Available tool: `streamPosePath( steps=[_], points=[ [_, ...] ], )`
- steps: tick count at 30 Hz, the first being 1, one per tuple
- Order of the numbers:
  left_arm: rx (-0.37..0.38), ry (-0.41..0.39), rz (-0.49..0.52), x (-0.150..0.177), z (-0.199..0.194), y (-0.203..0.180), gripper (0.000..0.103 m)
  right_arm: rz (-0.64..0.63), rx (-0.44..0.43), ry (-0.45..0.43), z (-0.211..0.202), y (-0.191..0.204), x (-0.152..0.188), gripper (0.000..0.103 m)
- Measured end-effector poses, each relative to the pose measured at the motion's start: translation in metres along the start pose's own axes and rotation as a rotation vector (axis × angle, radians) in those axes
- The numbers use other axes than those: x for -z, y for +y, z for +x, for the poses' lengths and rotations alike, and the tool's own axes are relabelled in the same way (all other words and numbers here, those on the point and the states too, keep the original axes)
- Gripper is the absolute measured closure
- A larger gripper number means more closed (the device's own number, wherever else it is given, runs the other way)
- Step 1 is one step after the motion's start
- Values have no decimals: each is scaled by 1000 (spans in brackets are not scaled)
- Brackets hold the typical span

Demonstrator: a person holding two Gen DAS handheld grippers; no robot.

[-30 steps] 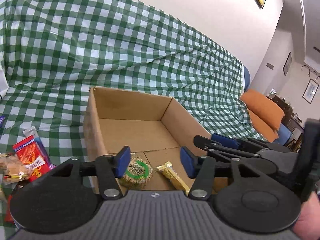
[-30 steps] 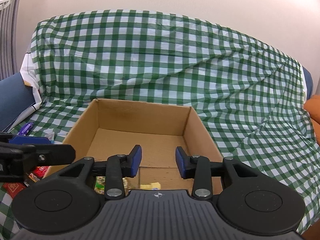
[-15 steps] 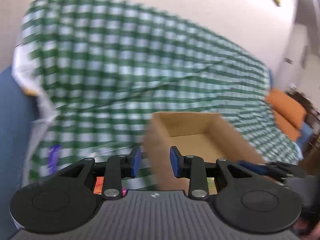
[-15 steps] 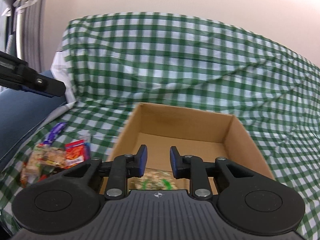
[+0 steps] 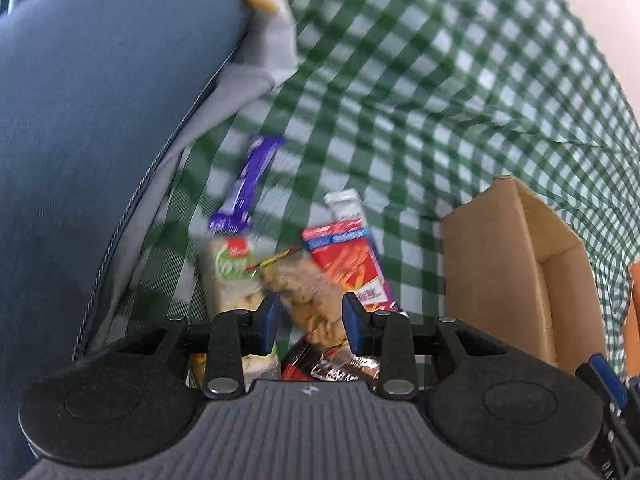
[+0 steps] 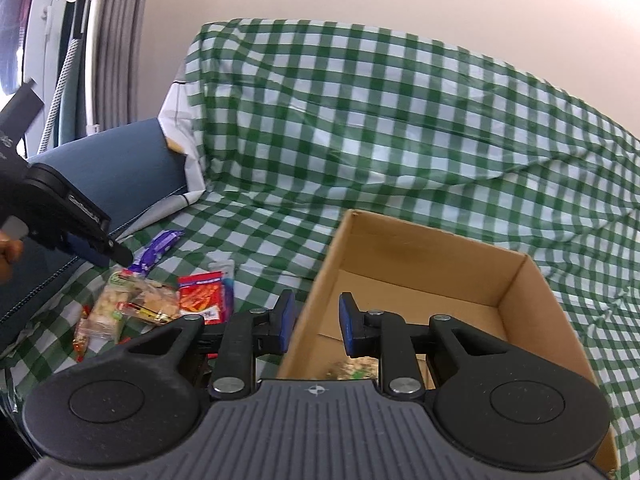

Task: Organize snacks
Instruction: 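Move both tools back over the snack pile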

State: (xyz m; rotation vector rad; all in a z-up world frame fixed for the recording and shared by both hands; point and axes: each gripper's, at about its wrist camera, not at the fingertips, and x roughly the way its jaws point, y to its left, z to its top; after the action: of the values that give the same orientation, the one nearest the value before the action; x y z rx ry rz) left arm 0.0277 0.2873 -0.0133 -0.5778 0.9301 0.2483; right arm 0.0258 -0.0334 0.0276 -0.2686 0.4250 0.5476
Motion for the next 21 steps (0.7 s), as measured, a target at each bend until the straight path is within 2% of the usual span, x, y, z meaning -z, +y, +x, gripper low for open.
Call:
streamPosePath(
  steps=[6, 12, 15, 20, 21],
  points=[
    [-18, 41, -30, 2, 8, 8, 63, -26, -45, 15, 7, 17, 1, 78],
    [-32, 56, -53, 3, 10, 12, 61, -99, -167, 78, 22, 55, 4, 78],
    [-46, 64, -63, 3, 12, 13, 54, -113, -227, 132, 37, 76, 6, 77],
    [-76, 80, -85, 3, 18, 17, 52, -124, -252, 223, 71, 103, 9, 64],
    [-85, 82, -86, 3, 19, 17, 51, -122, -247, 231, 77, 107, 10, 57]
  ],
)
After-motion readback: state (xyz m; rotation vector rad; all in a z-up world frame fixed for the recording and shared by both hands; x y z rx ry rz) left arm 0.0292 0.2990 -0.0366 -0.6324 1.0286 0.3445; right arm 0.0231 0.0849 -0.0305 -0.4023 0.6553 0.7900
